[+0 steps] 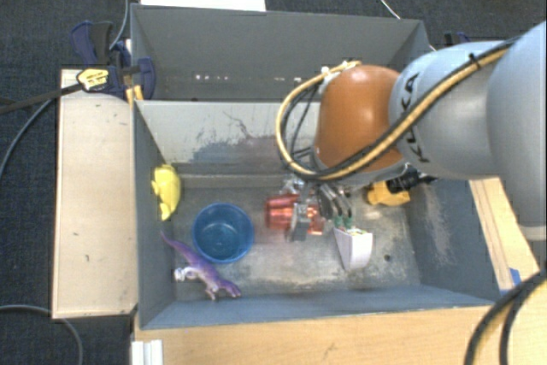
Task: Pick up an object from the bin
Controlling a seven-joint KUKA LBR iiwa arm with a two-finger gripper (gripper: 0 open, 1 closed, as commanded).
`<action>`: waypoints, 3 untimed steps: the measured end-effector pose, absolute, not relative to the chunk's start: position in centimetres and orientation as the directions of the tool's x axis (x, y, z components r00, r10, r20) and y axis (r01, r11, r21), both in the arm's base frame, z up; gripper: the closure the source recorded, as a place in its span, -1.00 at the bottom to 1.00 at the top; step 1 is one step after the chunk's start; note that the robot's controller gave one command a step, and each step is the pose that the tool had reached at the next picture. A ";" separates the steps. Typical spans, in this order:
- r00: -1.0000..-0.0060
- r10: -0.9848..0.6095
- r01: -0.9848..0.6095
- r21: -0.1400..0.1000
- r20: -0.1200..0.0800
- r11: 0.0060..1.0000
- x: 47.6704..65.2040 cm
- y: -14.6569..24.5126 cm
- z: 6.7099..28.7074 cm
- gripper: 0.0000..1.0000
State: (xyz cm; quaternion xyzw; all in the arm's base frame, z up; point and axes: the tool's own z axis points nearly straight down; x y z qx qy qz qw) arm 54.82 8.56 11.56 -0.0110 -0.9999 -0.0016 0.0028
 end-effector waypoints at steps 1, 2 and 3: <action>-0.999 0.031 0.031 0.006 -0.013 0.999 56.0 8.2 14.3 1.00; -1.000 0.002 0.002 0.004 0.000 1.000 55.4 7.7 27.3 1.00; -1.000 0.002 0.002 0.004 0.003 1.000 55.3 7.7 27.2 1.00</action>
Offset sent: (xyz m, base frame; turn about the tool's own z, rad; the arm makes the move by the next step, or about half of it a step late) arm 0.0040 -0.0083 0.1550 -0.0237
